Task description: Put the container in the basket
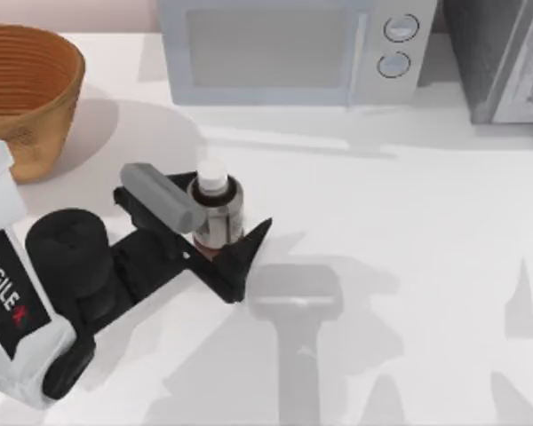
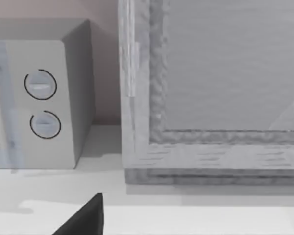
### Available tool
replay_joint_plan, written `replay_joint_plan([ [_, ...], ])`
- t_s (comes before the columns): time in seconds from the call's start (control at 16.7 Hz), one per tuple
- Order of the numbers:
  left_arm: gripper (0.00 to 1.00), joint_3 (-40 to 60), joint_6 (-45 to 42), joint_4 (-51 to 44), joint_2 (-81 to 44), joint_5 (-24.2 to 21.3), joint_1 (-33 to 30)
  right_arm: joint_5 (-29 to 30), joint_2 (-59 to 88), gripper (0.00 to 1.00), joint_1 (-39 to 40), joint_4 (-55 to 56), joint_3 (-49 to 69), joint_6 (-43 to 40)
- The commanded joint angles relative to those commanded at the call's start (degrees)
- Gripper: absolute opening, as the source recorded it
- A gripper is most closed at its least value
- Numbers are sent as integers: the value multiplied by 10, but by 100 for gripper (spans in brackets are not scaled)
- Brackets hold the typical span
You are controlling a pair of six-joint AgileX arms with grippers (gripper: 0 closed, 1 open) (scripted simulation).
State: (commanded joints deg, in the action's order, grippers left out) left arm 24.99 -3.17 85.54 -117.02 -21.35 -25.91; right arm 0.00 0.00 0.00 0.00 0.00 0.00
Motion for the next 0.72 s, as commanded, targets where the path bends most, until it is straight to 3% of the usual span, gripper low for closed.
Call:
replay_joint_plan([
  [0.66,2,0,0,0,0,0,0,0,0,100,0,0,0,0],
  [0.72,0,0,0,0,0,0,0,0,0,100,0,0,0,0],
])
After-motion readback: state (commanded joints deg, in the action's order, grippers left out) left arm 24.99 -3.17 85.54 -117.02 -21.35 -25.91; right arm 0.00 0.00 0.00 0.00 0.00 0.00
